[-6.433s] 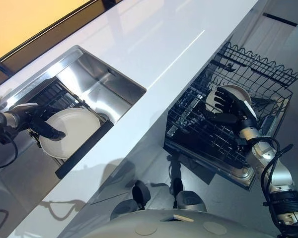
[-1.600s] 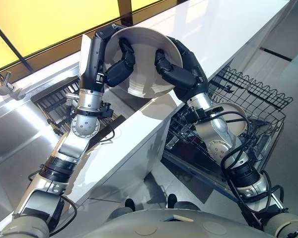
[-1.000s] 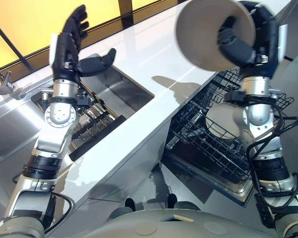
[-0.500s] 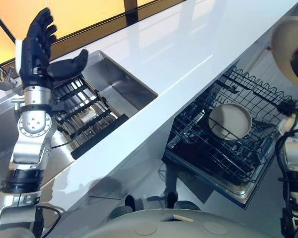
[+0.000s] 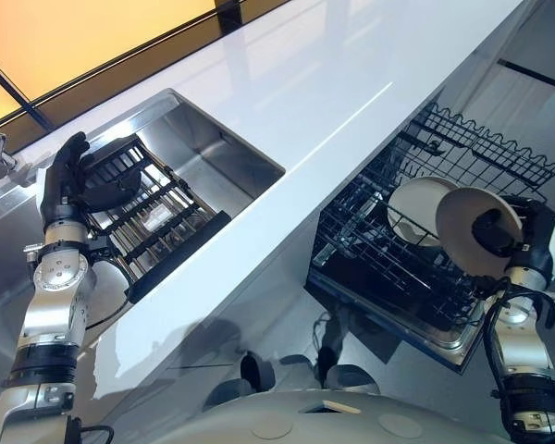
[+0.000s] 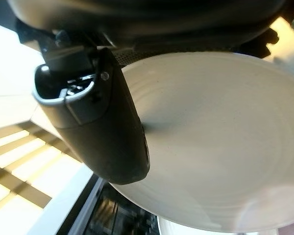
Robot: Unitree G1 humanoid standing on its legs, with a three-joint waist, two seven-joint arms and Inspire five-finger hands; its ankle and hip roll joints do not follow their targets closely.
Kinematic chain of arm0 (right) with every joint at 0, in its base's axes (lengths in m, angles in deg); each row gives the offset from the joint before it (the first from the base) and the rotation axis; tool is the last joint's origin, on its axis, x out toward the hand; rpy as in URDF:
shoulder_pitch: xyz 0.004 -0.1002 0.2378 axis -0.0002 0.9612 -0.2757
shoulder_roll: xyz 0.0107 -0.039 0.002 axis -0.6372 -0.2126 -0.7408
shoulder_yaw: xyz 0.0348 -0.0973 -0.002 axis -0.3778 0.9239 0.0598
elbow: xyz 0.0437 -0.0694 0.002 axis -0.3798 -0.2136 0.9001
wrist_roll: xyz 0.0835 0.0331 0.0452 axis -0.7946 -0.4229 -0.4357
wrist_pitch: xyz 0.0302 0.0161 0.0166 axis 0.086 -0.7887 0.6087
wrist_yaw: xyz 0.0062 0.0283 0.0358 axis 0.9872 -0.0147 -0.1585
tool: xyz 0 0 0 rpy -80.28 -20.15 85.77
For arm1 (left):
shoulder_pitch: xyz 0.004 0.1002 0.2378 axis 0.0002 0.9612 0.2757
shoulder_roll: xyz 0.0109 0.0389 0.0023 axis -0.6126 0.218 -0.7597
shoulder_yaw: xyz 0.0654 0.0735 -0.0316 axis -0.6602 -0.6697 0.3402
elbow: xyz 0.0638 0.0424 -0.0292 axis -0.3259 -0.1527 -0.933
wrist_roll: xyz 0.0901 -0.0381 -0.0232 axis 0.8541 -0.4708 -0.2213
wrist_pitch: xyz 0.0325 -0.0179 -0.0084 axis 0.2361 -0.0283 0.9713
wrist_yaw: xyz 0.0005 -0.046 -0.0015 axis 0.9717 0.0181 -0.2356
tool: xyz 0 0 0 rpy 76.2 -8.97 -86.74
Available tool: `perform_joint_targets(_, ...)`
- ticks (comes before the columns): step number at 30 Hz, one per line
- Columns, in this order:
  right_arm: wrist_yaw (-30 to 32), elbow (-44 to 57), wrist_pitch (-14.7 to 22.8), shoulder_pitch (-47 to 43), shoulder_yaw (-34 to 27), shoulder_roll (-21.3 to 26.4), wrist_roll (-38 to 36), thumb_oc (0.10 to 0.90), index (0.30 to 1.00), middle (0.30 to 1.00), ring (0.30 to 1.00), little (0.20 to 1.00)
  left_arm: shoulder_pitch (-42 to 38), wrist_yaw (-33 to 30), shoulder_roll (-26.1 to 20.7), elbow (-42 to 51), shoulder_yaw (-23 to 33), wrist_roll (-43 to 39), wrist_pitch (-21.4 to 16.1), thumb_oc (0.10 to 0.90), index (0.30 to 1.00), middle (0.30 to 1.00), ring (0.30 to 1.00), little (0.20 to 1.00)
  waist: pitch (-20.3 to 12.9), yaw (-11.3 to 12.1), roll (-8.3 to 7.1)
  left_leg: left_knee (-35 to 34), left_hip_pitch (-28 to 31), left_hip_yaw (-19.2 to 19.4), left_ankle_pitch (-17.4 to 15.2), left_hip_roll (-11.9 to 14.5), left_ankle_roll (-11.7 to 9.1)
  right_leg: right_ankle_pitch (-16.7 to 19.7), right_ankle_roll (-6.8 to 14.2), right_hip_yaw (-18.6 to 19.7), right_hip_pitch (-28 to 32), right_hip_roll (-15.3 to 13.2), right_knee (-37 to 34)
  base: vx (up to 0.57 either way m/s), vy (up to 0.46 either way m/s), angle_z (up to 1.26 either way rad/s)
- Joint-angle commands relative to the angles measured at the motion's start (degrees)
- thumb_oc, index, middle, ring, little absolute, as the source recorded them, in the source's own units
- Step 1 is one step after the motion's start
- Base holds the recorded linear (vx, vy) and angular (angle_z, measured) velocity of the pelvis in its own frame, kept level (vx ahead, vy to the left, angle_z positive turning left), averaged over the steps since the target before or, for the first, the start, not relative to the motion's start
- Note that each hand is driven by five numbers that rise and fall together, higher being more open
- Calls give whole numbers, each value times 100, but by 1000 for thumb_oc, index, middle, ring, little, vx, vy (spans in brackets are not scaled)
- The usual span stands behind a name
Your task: Pick up plates and place into dishwasher.
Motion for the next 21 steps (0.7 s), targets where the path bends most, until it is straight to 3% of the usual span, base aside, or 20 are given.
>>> perform_joint_targets(1, 128, 383, 781, -665, -73, 424, -81, 100, 300, 300, 300, 200, -314, -205, -410, 118, 329, -31, -460, 800, 900, 900, 900, 900, -373, 94, 95, 192, -150, 217, -396, -120, 70, -967, 129, -58, -339, 246, 1127, 19, -6, 4)
perform_joint_targets(14, -153, -166, 401, -1120, 876, 396, 152, 100, 300, 300, 300, 200, -296, -144, -170, -159, 38, -19, -461, 800, 900, 900, 900, 900, -291, 350, 110, 275, -265, 96, -380, -109, 16, -1046, 44, -176, -274, 262, 1120, 18, -5, 5)
perform_joint_targets(18, -293, -616, 146, -1379, 1212, 430, 222, 100, 300, 300, 300, 200, -375, -121, -126, -200, -125, -28, -454, 800, 900, 900, 900, 900, -276, 451, 111, 303, -294, 30, -369, -104, -11, -1062, 12, -204, -235, 267, 1113, 39, -7, 17)
perform_joint_targets(21, -395, -874, -278, -1589, 1467, 434, 205, 100, 300, 300, 300, 200, -454, -73, -123, -170, -237, -33, -375, 800, 900, 900, 900, 900, -257, 533, 108, 319, -321, -21, -361, -102, -31, -1074, -15, -235, -200, 273, 1096, 25, -12, 11)
